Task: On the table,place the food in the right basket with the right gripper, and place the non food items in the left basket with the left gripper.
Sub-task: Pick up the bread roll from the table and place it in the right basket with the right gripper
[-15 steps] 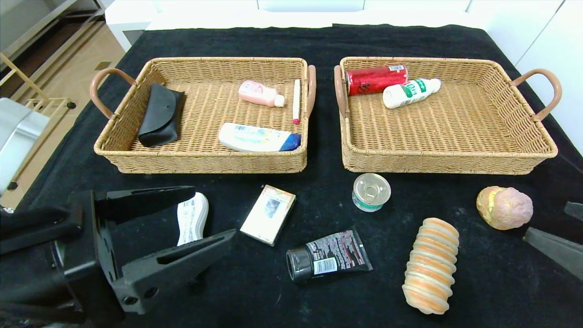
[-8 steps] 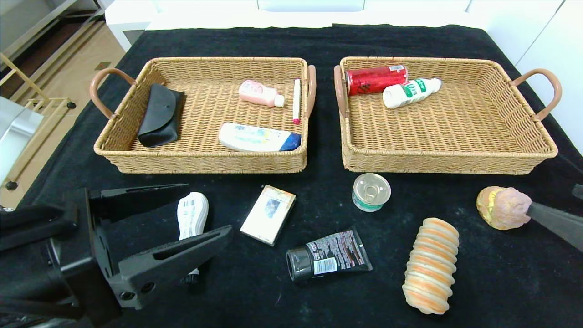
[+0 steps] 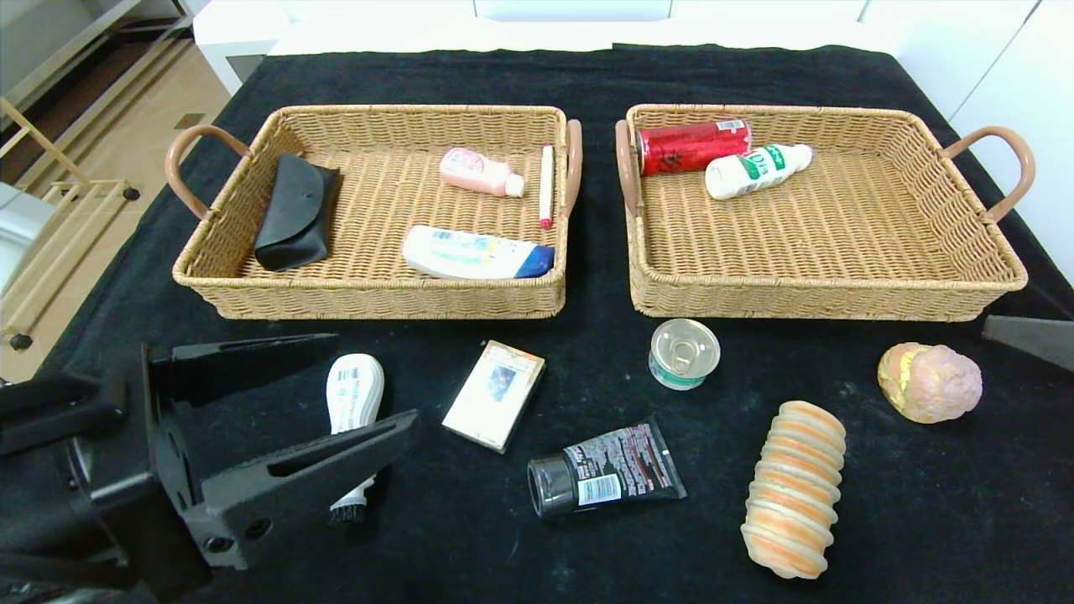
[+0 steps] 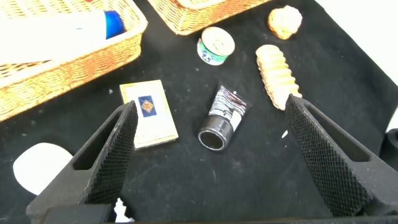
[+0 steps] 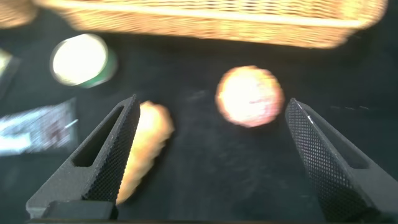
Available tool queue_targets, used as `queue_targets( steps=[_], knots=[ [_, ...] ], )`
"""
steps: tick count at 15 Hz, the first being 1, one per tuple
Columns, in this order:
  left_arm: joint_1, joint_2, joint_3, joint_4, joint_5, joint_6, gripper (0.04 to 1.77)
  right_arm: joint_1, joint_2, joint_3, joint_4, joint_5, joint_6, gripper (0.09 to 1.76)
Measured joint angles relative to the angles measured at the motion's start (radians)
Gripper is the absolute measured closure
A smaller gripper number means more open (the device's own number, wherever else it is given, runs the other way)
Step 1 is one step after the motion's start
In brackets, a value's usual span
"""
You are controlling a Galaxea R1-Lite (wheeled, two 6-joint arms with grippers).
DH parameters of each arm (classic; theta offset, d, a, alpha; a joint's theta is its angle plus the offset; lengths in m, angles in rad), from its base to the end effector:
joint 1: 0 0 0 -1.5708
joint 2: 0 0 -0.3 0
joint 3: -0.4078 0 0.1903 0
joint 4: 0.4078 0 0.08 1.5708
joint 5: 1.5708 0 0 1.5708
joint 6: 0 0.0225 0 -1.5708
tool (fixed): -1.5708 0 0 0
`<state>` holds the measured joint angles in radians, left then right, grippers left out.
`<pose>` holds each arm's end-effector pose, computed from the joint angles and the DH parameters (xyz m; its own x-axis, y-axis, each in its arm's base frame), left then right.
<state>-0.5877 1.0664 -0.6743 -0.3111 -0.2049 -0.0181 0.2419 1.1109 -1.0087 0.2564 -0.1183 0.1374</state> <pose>0.1198 -0.0853 0.2574 0.6993 -0.7104 -0.0792 0.7103 0.7031 -0.0345 0.1406 0.0320 0.2902 0.9310 0.1082 -0.3485 -0.0827 0.9928 0.0872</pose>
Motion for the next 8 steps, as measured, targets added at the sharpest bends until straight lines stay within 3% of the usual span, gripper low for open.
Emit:
queue_targets(
  steps=[8],
  knots=[
    [0.0, -0.005, -0.002, 0.0, 0.007, 0.0, 0.09, -0.092, 0.171, -0.063, 0.1, 0.001, 0.148, 0.14]
  ],
)
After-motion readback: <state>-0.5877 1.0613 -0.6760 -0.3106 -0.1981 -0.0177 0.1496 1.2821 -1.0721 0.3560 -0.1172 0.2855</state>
